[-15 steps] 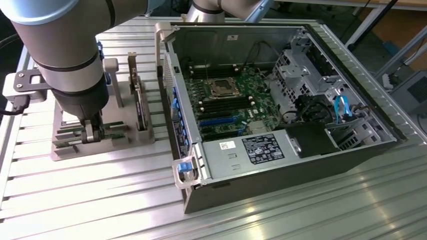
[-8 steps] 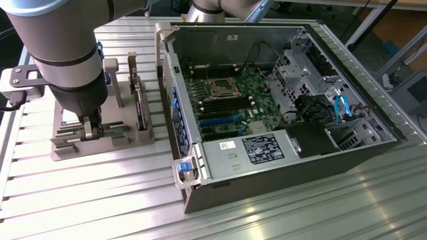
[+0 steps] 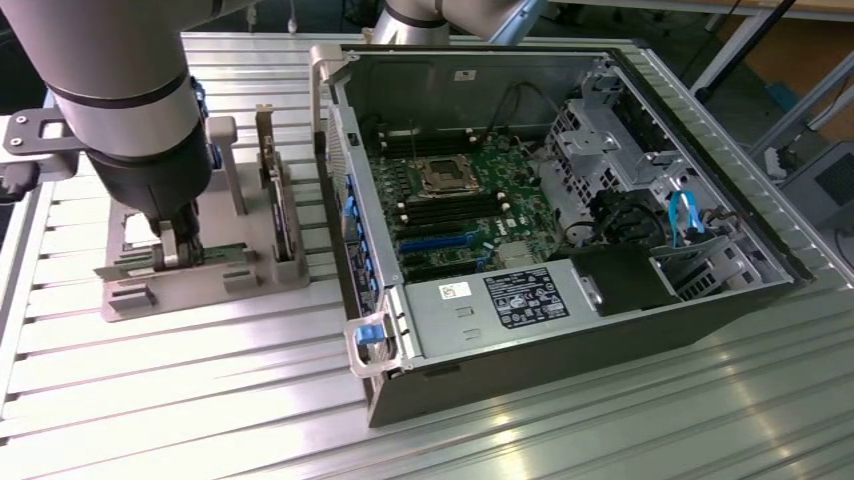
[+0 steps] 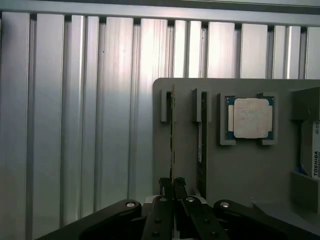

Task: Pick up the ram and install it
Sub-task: 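Pick up the ram and move it above insertion slot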

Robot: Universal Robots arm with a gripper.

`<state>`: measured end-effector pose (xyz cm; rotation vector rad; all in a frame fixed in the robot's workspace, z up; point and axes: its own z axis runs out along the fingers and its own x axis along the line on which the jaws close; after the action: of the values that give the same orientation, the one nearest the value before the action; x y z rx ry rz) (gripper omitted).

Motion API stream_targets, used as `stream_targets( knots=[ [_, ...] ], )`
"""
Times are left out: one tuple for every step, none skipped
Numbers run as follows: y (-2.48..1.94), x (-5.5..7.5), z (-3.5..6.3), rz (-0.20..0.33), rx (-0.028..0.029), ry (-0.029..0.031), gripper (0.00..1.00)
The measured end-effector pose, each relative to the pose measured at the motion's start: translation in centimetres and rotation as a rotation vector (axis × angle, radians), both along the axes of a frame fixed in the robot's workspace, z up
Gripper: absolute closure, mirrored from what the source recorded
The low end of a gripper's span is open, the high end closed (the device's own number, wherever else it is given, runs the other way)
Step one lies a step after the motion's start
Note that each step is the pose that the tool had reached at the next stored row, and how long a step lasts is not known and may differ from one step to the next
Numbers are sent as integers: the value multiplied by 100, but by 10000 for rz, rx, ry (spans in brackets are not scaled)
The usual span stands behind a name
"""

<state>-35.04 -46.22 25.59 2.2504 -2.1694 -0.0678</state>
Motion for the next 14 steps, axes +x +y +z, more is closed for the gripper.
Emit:
stream_targets(
  knots=[
    [0, 0, 26, -11, 1, -1, 87],
    [0, 0, 53, -23, 0, -1, 87],
    [0, 1, 76, -33, 0, -1, 87],
    [0, 1, 101, -43, 0, 0, 87],
    [0, 1, 132, -56, 0, 0, 87],
    [0, 1, 187, -71, 1, -1, 87],
    [0, 1, 226, -78, 0, 0, 87],
    [0, 1, 252, -83, 0, 0, 87],
    [0, 2, 287, -90, 1, -1, 87],
    [0, 2, 316, -95, 0, 0, 87],
    [0, 2, 365, -105, -1, 1, 87],
    [0, 2, 403, -113, 0, -1, 87],
    [0, 3, 431, -115, 1, -1, 87],
    [0, 2, 479, -118, -1, 0, 87]
  ],
)
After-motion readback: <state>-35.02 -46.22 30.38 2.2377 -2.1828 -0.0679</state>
